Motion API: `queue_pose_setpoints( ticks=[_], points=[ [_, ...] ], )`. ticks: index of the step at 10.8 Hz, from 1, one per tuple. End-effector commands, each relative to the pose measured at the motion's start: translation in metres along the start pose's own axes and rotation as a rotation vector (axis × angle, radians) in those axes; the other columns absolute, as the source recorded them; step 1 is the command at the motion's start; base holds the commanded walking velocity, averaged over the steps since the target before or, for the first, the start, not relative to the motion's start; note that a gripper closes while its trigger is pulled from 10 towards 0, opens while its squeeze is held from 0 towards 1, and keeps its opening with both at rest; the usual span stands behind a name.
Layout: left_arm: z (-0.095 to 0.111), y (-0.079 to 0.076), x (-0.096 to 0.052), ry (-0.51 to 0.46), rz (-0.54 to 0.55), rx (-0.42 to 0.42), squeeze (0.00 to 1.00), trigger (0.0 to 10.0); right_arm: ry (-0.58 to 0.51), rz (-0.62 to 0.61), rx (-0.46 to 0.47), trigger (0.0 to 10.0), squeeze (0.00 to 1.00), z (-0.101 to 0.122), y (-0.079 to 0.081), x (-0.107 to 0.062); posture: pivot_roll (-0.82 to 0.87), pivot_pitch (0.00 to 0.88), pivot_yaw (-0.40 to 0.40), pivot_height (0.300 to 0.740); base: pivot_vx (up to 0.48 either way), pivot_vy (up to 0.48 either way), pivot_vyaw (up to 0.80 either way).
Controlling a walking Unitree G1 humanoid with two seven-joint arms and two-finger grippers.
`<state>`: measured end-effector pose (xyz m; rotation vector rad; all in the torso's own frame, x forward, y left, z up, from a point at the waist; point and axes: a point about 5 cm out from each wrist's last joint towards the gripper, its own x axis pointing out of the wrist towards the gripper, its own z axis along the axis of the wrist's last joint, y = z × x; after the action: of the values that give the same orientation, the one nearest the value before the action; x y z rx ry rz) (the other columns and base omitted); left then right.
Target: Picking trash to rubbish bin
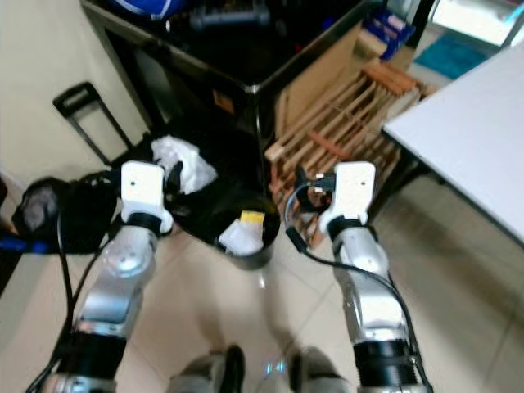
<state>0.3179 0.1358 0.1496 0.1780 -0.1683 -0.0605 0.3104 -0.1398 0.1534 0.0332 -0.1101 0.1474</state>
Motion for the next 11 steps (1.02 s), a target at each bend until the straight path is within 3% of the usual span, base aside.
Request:
queue_pose_setpoints(
  ticks=[1,2,11],
  points=[
    [-0.0016,-0.0029,-0.0019,0.007,-0.006,0.004,0.0,10.0,0.012,0.002,-0.008,10.0,0.0,-0.0035,-0.0004,-0.0028,0.0,0.235,0.039,0.74,0.349,0.0,0.8],
    [-0.0016,-0.0029,-0.0019,0.007,-0.006,0.004,0.0,10.0,0.01,0.0,0.0,10.0,0.0,-0.0036,-0.0002,-0.0029,0.0,0.233,0.039,0.74,0.334,0.0,0.8],
    [-0.0018,-0.0084,-0.0028,0.004,-0.033,-0.015,0.0,10.0,0.012,-0.012,0.023,10.0,0.0,-0.0042,-0.0022,-0.0027,0.0,0.233,0.039,0.74,0.0,0.0,0.0]
  ],
)
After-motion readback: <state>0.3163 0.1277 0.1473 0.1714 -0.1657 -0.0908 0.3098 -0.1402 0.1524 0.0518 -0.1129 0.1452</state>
